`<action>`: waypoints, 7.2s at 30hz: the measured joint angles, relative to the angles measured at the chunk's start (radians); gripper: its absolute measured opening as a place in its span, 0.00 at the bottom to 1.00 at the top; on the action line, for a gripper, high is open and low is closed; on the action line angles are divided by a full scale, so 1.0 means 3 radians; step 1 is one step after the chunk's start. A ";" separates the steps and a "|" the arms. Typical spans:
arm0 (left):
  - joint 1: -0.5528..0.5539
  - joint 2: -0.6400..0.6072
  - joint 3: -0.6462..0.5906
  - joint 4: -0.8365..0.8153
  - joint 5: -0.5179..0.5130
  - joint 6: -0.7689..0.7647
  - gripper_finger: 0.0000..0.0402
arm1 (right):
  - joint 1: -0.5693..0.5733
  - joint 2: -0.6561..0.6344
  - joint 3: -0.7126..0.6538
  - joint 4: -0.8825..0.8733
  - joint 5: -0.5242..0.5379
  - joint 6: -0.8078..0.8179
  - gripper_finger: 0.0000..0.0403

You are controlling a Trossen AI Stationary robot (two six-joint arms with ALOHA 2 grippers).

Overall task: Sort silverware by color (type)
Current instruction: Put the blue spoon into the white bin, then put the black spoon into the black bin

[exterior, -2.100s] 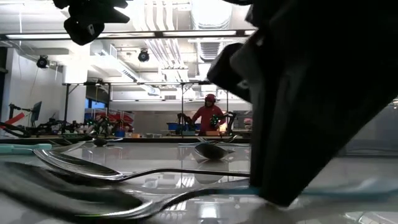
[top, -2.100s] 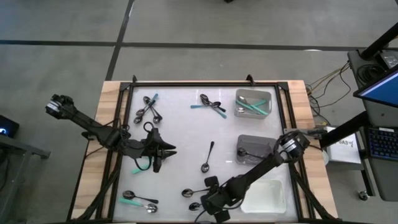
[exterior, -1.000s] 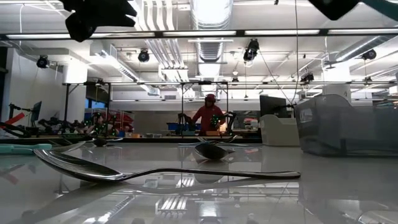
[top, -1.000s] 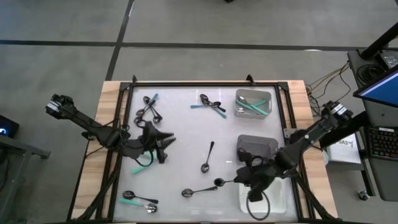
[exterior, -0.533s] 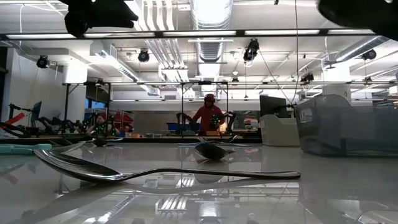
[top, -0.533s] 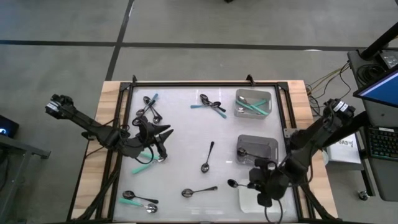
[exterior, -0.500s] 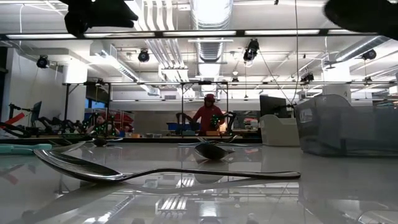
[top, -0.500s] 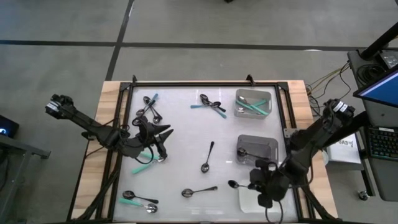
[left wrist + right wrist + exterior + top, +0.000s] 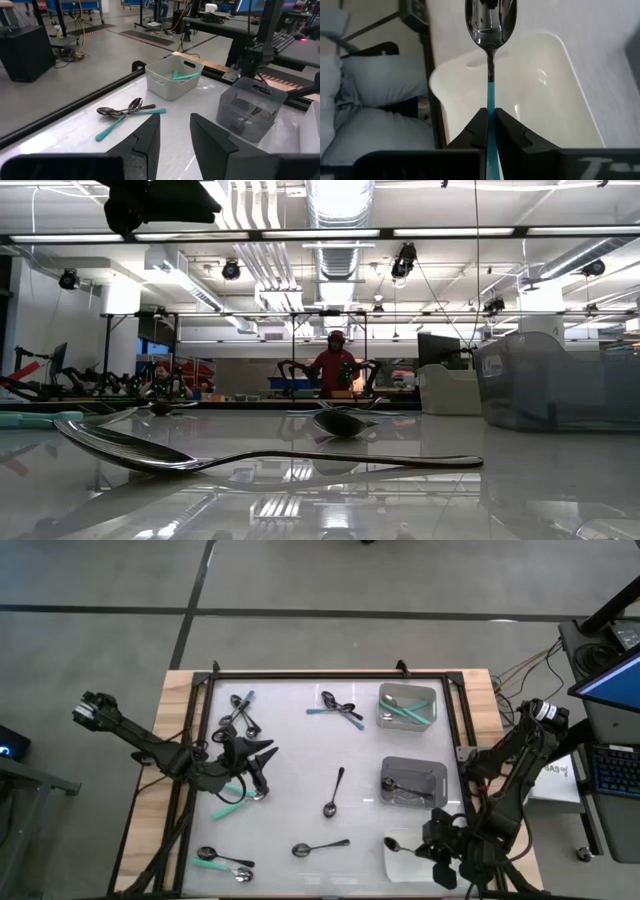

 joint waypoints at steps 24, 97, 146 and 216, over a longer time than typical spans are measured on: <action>0.0006 -0.0791 0.0000 0.0031 -0.1802 0.1191 0.22 | 0.0099 0.0118 -0.0008 -0.0187 -0.0008 0.0483 0.03; 0.0038 -0.1070 0.0000 0.0037 -0.1240 0.0918 0.22 | -0.0006 0.0326 -0.0052 -0.0083 -0.0385 -0.0236 0.36; -0.0007 -0.0297 0.0000 -0.0946 0.0845 -0.0455 0.22 | -0.1747 0.2388 0.2089 0.0008 -0.0735 -0.3244 0.31; -0.0047 -0.0126 0.0000 -0.0958 0.0485 -0.0164 0.22 | -0.2034 0.2355 0.2234 -0.0317 -0.1245 -0.3198 0.02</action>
